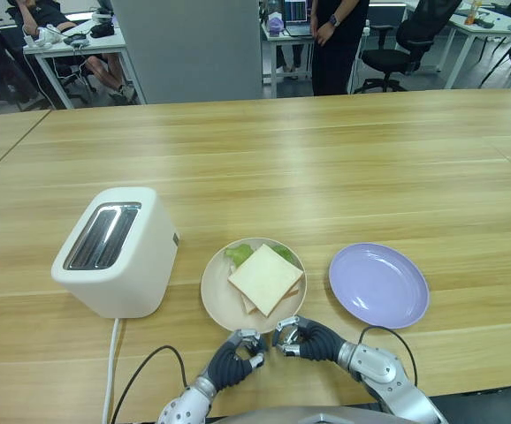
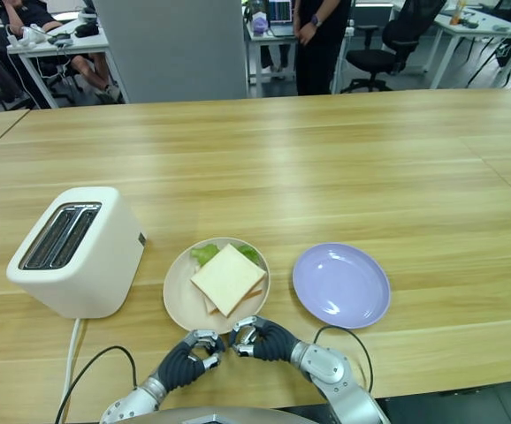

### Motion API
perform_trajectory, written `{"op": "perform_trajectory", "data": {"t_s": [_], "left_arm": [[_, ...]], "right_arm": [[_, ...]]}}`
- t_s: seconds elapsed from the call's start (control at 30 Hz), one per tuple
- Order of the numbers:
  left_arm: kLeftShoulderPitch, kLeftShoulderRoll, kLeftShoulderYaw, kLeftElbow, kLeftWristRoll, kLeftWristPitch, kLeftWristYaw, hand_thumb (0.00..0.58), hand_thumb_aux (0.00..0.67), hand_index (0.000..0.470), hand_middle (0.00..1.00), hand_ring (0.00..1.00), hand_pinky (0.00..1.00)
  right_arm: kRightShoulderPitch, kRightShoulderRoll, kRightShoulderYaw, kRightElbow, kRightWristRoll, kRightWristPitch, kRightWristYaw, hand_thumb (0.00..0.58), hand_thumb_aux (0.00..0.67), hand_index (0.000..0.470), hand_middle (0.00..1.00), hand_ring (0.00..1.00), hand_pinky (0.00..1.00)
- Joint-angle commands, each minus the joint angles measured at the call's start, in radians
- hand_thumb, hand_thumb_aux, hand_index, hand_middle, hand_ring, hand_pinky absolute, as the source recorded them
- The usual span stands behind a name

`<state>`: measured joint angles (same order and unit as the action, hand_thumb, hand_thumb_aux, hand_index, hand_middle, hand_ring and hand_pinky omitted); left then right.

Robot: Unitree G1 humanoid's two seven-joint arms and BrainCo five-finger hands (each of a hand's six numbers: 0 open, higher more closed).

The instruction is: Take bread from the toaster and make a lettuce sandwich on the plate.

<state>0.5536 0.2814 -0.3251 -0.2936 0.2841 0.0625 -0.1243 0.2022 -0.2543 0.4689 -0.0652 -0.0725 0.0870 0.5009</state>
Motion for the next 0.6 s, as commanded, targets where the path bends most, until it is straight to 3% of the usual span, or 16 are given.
{"op": "perform_trajectory", "data": {"t_s": [0.03,0.17,0.3,0.47,0.6], "left_arm": [[-0.073,-0.015,0.015,0.114,0.047,0.054,0.031,0.58,0.67,0.46,0.54,0.54,0.54],[-0.219,-0.037,0.02,0.256,0.108,0.063,0.105,0.58,0.67,0.46,0.53,0.53,0.53],[-0.451,-0.057,0.007,0.517,0.176,0.053,0.195,0.58,0.67,0.46,0.52,0.52,0.52],[-0.694,-0.091,0.028,0.885,0.166,-0.049,0.289,0.58,0.67,0.46,0.53,0.53,0.53],[-0.827,-0.11,0.042,1.105,0.157,-0.137,0.349,0.58,0.67,0.46,0.52,0.52,0.52]], "right_arm": [[-0.044,0.025,0.014,0.187,-0.053,0.037,-0.04,0.58,0.67,0.46,1.0,1.0,1.0],[-0.199,0.102,-0.004,0.404,-0.098,0.054,-0.128,0.58,0.67,0.46,1.0,1.0,1.0],[-0.452,0.209,-0.085,0.745,-0.092,0.06,-0.252,0.58,0.67,0.46,1.0,1.0,1.0],[-0.743,0.292,-0.155,1.125,-0.087,-0.017,-0.35,0.58,0.67,0.46,1.0,1.0,1.0],[-0.861,0.315,-0.196,1.283,-0.091,-0.065,-0.393,0.58,0.67,0.46,1.0,1.0,1.0]]}}
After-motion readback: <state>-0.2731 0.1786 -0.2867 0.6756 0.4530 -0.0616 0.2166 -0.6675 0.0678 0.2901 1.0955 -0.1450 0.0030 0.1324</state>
